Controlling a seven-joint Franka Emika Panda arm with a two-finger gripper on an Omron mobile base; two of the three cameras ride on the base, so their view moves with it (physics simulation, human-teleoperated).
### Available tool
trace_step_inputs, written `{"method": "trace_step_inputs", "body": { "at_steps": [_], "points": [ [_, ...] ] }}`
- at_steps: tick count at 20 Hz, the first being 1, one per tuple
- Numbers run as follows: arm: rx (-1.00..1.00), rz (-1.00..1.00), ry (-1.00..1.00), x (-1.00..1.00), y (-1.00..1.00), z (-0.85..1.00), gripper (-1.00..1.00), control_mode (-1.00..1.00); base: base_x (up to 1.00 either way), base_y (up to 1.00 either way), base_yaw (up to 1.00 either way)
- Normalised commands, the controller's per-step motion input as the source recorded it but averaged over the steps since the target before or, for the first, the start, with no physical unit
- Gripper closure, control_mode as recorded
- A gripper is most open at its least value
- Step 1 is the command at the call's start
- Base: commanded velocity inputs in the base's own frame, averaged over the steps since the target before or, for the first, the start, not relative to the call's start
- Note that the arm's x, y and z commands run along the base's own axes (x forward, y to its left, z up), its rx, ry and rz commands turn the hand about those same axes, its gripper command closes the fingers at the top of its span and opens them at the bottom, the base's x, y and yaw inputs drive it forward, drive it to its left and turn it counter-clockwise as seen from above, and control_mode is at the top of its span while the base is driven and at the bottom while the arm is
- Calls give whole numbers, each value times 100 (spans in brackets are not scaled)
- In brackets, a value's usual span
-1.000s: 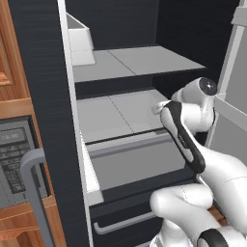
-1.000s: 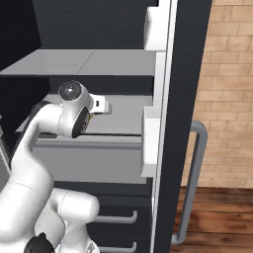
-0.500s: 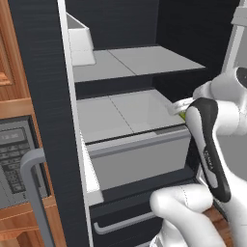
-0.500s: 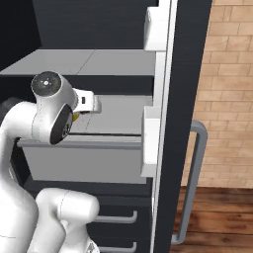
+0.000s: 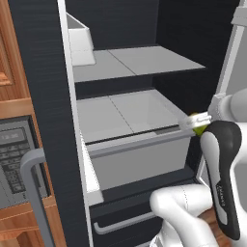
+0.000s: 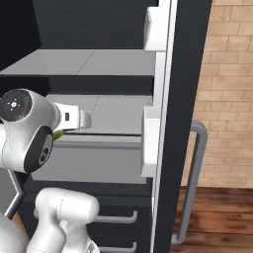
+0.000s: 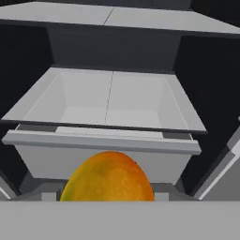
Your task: Retrieve the banana and mango from the fridge and place them into the bowl on the dining table.
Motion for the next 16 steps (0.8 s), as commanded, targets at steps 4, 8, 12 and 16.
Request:
{"method": "trace_step_inputs", "body": {
  "at_steps": [4, 8, 12, 16],
  "points": [
    [0, 0, 0, 0, 0, 0, 100, 100, -1, 0, 0],
    [0, 0, 0, 0, 0, 0, 100, 100, -43, -5, 12],
    [0, 0, 0, 0, 0, 0, 100, 100, -67, -38, 23],
    [0, 0, 0, 0, 0, 0, 100, 100, -66, -51, 33]
  ]
}}
